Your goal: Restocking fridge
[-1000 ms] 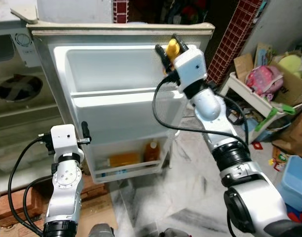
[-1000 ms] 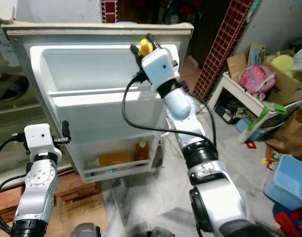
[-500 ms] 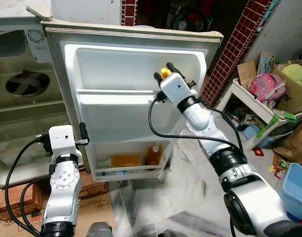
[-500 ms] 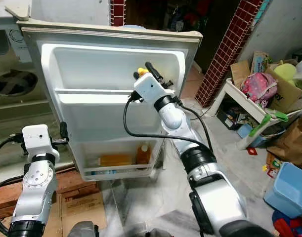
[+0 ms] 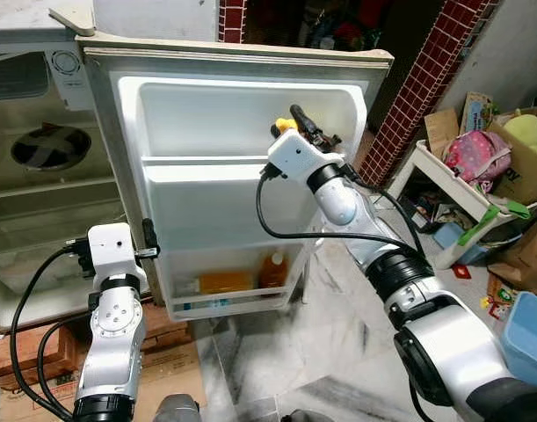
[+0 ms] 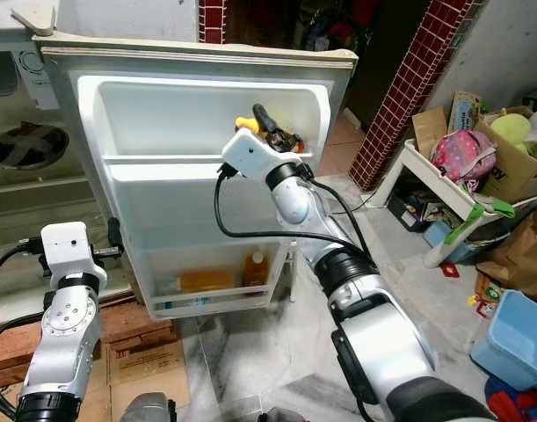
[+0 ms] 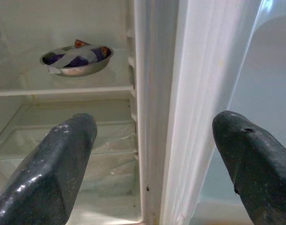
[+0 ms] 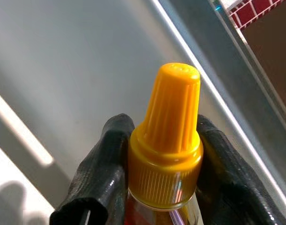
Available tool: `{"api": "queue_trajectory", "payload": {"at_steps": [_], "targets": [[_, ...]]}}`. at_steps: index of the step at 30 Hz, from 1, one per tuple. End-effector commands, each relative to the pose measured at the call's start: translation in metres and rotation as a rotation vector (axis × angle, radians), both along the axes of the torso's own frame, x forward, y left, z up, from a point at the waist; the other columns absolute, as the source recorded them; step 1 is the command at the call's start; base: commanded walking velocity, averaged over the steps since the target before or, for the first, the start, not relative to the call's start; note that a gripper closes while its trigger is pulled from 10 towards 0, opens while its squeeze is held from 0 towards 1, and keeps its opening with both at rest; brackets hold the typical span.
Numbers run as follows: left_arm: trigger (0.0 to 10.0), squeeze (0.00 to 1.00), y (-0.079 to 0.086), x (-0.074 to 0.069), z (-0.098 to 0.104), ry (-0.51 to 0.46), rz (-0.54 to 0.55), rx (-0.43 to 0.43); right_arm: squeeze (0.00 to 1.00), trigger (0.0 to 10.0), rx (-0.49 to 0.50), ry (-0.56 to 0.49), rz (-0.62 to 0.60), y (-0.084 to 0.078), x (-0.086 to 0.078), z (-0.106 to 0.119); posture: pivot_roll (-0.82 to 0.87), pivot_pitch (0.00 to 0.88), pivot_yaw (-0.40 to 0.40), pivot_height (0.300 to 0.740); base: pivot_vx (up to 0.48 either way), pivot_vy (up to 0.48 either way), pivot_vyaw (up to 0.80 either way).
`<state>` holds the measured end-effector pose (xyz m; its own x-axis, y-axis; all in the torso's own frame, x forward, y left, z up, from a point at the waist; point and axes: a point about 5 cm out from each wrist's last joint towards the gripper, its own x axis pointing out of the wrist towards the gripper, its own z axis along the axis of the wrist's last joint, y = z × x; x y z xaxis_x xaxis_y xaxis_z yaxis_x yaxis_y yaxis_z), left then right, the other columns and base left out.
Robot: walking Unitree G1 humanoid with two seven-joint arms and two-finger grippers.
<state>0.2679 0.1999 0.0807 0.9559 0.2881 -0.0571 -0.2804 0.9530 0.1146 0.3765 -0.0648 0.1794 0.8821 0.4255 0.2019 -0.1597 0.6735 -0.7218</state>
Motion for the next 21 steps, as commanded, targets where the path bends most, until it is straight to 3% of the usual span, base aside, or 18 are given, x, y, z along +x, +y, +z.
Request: {"api": "queue_trajectory", "payload": {"at_steps": [1,9,12,13,15,16,21], "targets": [[10.0,0.0,-0.004,0.001,0.002,-0.001,-0.015,0.0,0.49,10.0,0.013,-0.031,-0.001,0.0,0.003,0.01,0.1,0.0,-0.125,0.716,0.0,0.0,0.0],[10.0,0.0,-0.005,0.001,0.001,0.003,-0.017,-0.003,0.46,10.0,0.015,-0.03,0.007,0.003,0.002,0.008,0.1,0.0,-0.125,0.716,0.0,0.0,0.0],[10.0,0.0,-0.005,0.001,0.001,0.003,-0.017,-0.003,0.52,10.0,0.021,-0.025,0.012,0.004,0.002,0.008,0.1,0.0,-0.126,0.716,0.0,0.0,0.0],[10.0,0.0,-0.005,0.001,0.001,0.003,-0.017,-0.004,0.59,10.0,0.022,-0.024,0.014,0.004,0.002,0.007,0.1,0.0,-0.126,0.716,0.0,0.0,0.0],[10.0,0.0,-0.005,0.001,0.001,0.003,-0.018,-0.004,0.62,10.0,0.039,-0.023,0.026,0.005,0.001,0.008,0.1,0.0,-0.126,0.716,0.0,0.0,0.0],[10.0,0.0,-0.005,0.001,0.001,0.003,-0.018,-0.004,1.0,10.0,0.05,-0.028,0.031,0.005,0.0,0.009,0.1,0.0,-0.126,0.716,0.0,0.0,0.0],[10.0,0.0,-0.005,0.001,0.001,0.005,-0.017,-0.004,1.0,10.0,0.11,-0.028,0.078,0.01,-0.002,0.013,0.1,0.0,-0.126,0.716,0.0,0.0,0.0]]}}
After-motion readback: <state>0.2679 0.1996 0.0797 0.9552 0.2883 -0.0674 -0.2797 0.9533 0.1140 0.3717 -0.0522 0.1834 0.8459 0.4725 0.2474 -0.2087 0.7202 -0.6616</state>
